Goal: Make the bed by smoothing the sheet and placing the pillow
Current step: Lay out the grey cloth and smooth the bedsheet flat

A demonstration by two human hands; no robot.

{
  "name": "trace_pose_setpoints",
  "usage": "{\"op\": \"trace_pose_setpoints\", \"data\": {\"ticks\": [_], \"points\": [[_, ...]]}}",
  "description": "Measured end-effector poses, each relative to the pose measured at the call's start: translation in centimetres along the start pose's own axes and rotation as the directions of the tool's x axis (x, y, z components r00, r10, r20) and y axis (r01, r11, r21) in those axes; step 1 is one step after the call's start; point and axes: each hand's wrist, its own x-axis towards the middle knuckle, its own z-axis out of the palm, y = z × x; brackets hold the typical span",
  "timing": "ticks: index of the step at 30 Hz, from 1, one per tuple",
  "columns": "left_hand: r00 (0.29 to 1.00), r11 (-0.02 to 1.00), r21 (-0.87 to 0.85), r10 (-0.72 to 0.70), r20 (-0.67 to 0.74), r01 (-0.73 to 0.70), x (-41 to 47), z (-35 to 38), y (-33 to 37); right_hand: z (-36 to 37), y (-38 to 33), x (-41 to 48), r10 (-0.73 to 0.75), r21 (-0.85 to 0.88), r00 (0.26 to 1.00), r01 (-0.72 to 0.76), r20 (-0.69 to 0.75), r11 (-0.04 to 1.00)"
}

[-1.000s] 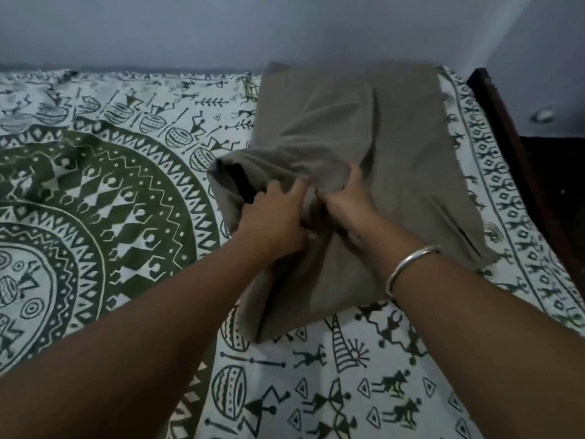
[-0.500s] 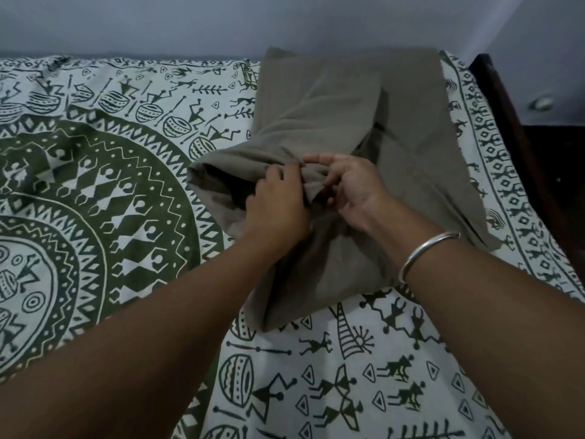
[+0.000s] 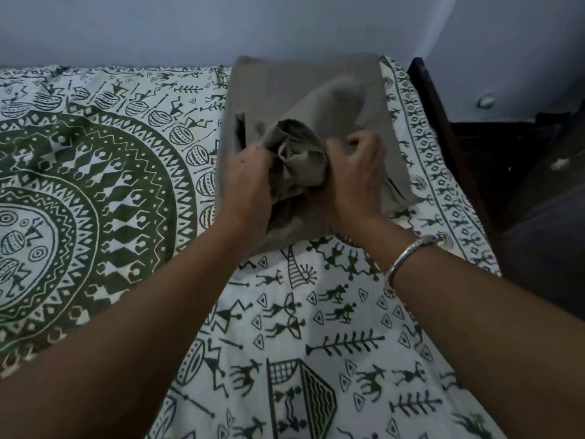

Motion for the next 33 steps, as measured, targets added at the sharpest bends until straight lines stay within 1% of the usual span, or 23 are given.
{"op": "trace_pose_setpoints", "data": {"ticks": [1, 3, 4, 6, 8, 10, 11, 12, 14, 15, 17, 18, 19, 20, 21, 22, 23, 24, 25, 27, 28, 31, 33], "points": [[1.000, 0.998, -0.059, -0.020, -0.005, 0.019, -1.5, 0.3, 0.8, -0.7, 0.8, -0.3, 0.014, -0.003, 1.000, -0.014, -0.012, 1.000], [0.998, 0.992, -0.118, -0.041, -0.038, 0.036, -4.3, 1.0, 1.9, -2.0, 2.0, -1.1, 0.046, 0.225, 0.999, -0.043, -0.011, 0.973], [0.995, 0.985, -0.160, -0.070, -0.073, 0.058, -5.5, 1.2, 2.1, -2.6, 2.3, -1.9, 0.004, 0.291, 1.000, -0.005, 0.005, 0.957], [0.974, 0.953, -0.264, -0.188, -0.126, 0.150, -7.8, 1.5, 2.3, -3.7, 2.8, -4.2, -0.069, 0.323, 0.995, 0.041, 0.076, 0.946], [0.950, 0.954, -0.192, -0.264, -0.168, 0.231, -9.7, 1.8, 1.8, -4.9, 3.4, -6.6, -0.069, 0.366, 0.987, 0.010, 0.146, 0.931], [0.921, 0.947, -0.072, -0.322, -0.220, 0.314, -11.7, 1.4, 0.5, -6.6, 3.9, -8.9, -0.094, 0.326, 0.961, 0.004, 0.260, 0.945], [0.917, 0.943, -0.030, -0.328, -0.228, 0.330, -12.9, 0.9, -0.2, -7.4, 4.3, -10.0, -0.121, 0.238, 0.918, 0.030, 0.378, 0.971], [0.926, 0.947, 0.036, -0.303, -0.227, 0.319, -14.1, 0.4, -0.8, -8.3, 4.5, -11.2, -0.159, 0.104, 0.849, 0.123, 0.504, 0.987], [0.956, 0.919, 0.278, -0.240, -0.168, 0.279, -16.9, -0.5, -2.0, -9.6, 4.7, -13.8, -0.217, -0.093, 0.678, 0.390, 0.702, 0.916], [0.966, 0.885, 0.389, -0.237, -0.098, 0.257, -18.5, -0.8, -2.5, -10.1, 4.6, -15.3, -0.208, -0.123, 0.603, 0.460, 0.770, 0.879], [0.947, 0.808, 0.546, -0.311, 0.075, 0.222, -21.8, -1.3, -3.5, -11.0, 4.2, -18.2, -0.169, -0.107, 0.460, 0.515, 0.872, 0.850], [0.914, 0.771, 0.603, -0.371, 0.166, 0.203, -23.3, -1.6, -4.0, -11.3, 4.2, -19.6, -0.155, -0.072, 0.375, 0.526, 0.914, 0.847], [0.850, 0.730, 0.655, -0.459, 0.258, 0.195, -24.6, -1.8, -4.6, -11.4, 4.1, -21.3, -0.142, -0.023, 0.273, 0.523, 0.952, 0.852], [0.744, 0.682, 0.706, -0.570, 0.350, 0.190, -25.8, -1.9, -4.9, -11.3, 4.2, -23.0, -0.135, 0.036, 0.161, 0.507, 0.978, 0.861], [0.601, 0.619, 0.766, -0.682, 0.416, 0.173, -26.8, -2.0, -5.5, -11.1, 4.3, -24.9, -0.130, 0.093, 0.044, 0.482, 0.991, 0.871], [0.451, 0.538, 0.832, -0.781, 0.431, 0.135, -27.7, -1.9, -5.8, -10.8, 4.4, -26.8, -0.130, 0.142, -0.057, 0.453, 0.990, 0.880], [0.331, 0.450, 0.891, -0.852, 0.405, 0.067, -28.3, -1.6, -5.8, -10.6, 4.5, -28.6, -0.130, 0.175, -0.134, 0.420, 0.983, 0.891], [0.245, 0.384, 0.923, -0.895, 0.373, -0.001, -28.8, -1.1, -5.6, -10.5, 4.7, -30.0, -0.130, 0.195, -0.185, 0.396, 0.974, 0.897], [0.179, 0.341, 0.939, -0.923, 0.341, -0.031, -28.9, -0.7, -5.4, -10.3, 4.9, -31.0, -0.138, 0.210, -0.205, 0.388, 0.969, 0.898], [0.058, 0.285, 0.958, -0.957, 0.285, -0.015, -28.7, 0.0, -5.1, -9.8, 5.4, -31.8, -0.165, 0.224, -0.177, 0.395, 0.970, 0.891], [0.025, 0.273, 0.962, -0.962, 0.273, -0.015, -28.6, 0.2, -5.1, -9.7, 5.6, -31.7, -0.175, 0.222, -0.153, 0.397, 0.973, 0.891], [0.023, 0.289, 0.957, -0.957, 0.290, -0.037, -28.9, 0.7, -4.8, -9.5, 5.5, -31.6, -0.185, 0.218, -0.121, 0.397, 0.975, 0.891], [0.054, 0.323, 0.946, -0.945, 0.322, 0.023, -29.4, 0.5, -4.3, -10.5, 5.0, -31.9, -0.212, 0.237, -0.104, 0.430, 0.972, 0.871]]}}
